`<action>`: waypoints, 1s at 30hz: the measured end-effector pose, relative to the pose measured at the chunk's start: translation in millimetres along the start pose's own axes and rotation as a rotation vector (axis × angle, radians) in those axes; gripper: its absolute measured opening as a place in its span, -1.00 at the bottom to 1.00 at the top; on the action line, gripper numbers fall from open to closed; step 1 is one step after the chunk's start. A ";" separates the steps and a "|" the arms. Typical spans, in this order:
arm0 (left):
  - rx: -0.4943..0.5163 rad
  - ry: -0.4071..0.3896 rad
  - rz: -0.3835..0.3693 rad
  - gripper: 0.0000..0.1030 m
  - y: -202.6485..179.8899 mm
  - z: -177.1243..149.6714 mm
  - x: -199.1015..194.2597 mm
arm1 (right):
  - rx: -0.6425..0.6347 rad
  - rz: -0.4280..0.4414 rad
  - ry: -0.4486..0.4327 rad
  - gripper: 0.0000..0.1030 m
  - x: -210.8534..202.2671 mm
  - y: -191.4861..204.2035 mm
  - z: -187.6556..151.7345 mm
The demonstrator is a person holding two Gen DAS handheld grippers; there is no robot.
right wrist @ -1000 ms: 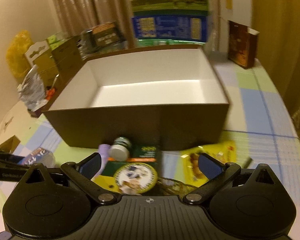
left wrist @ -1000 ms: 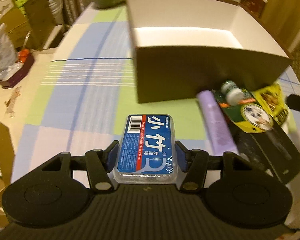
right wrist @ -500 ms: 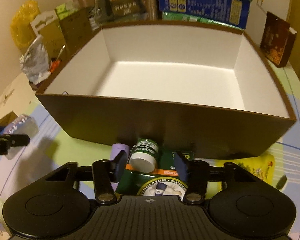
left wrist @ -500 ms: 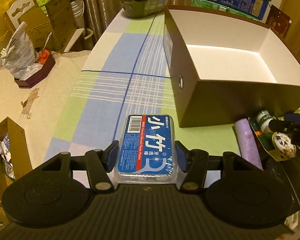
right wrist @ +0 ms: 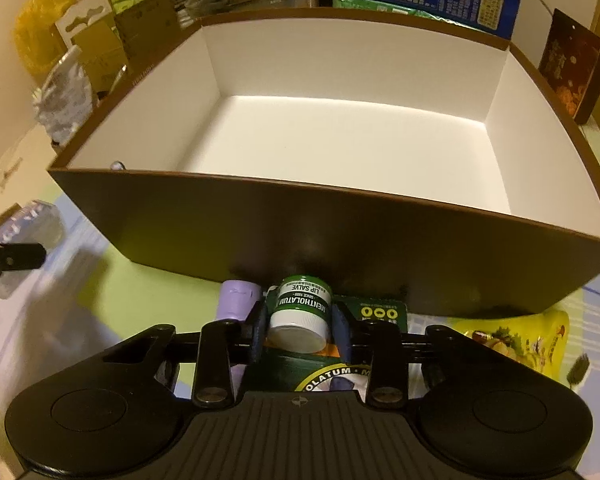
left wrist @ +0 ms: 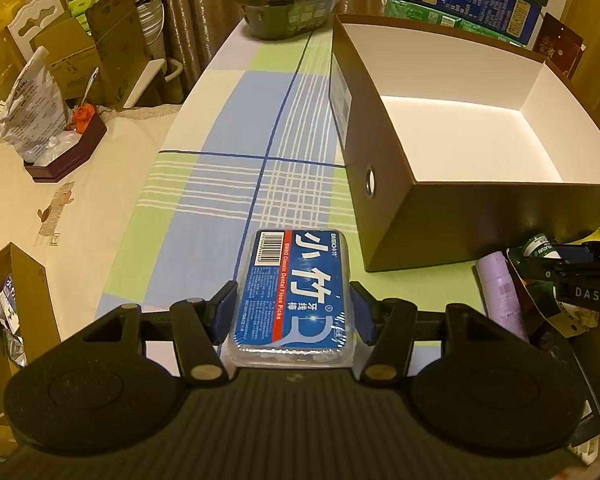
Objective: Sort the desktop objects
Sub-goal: 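Carry both items into the brown box and open both tools to release them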
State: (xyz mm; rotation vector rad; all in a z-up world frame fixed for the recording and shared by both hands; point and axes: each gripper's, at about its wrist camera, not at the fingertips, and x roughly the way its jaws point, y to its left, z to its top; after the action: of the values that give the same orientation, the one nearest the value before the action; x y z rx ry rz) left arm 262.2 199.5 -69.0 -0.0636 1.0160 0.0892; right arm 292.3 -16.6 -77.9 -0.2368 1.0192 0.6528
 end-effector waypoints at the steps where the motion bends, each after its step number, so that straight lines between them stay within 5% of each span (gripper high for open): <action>1: -0.001 -0.001 -0.002 0.04 0.1 -0.1 -1.5 | 0.006 0.012 -0.005 -0.38 -6.9 -1.7 -0.7; 16: 0.035 -0.137 -0.098 0.04 -25.7 35.4 -65.0 | 0.034 0.134 -0.188 -0.41 -114.7 -23.3 10.5; 30: 0.103 -0.223 -0.180 0.04 -93.7 101.0 -47.2 | -0.002 0.092 -0.374 -0.41 -114.9 -45.5 84.5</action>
State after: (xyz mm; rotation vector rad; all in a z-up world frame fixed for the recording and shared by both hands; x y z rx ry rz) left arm 332.7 113.8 25.3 -0.0497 0.7873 -0.1185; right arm 339.1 -57.6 58.3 -0.0646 0.6729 0.7487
